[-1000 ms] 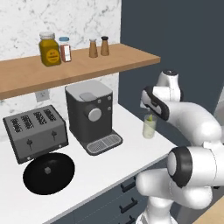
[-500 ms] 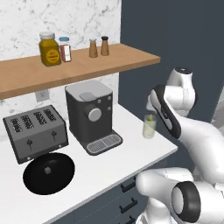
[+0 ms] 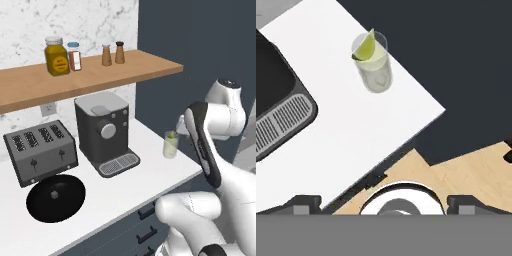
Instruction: Grab a lemon wedge from the fridge and one ice cube from the ice bowl, and put them in the glass of lemonade.
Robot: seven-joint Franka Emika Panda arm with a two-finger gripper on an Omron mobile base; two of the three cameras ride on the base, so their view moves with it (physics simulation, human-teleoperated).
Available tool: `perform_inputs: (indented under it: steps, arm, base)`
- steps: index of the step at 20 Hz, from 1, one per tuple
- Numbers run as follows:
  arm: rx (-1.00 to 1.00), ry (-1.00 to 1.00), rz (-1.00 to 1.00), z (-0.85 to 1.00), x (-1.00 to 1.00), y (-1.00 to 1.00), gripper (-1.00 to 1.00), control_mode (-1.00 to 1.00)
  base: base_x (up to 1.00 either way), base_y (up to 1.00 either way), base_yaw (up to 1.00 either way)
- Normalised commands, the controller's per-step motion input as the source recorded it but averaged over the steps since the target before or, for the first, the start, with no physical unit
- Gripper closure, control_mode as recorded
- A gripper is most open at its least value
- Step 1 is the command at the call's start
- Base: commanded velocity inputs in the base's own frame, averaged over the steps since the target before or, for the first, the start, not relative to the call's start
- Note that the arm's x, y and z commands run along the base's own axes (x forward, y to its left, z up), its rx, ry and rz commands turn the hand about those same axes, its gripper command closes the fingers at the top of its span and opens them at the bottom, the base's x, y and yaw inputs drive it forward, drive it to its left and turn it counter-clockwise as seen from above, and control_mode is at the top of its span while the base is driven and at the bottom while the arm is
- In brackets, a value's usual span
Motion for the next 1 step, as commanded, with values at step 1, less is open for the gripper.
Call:
perform_inputs:
  steps: [1]
  arm:
    - [0.00, 0.00, 0.10, 0.09, -0.43, 0.07, -1.00, -1.00]
  base:
    - [0.00, 0.00, 0.00]
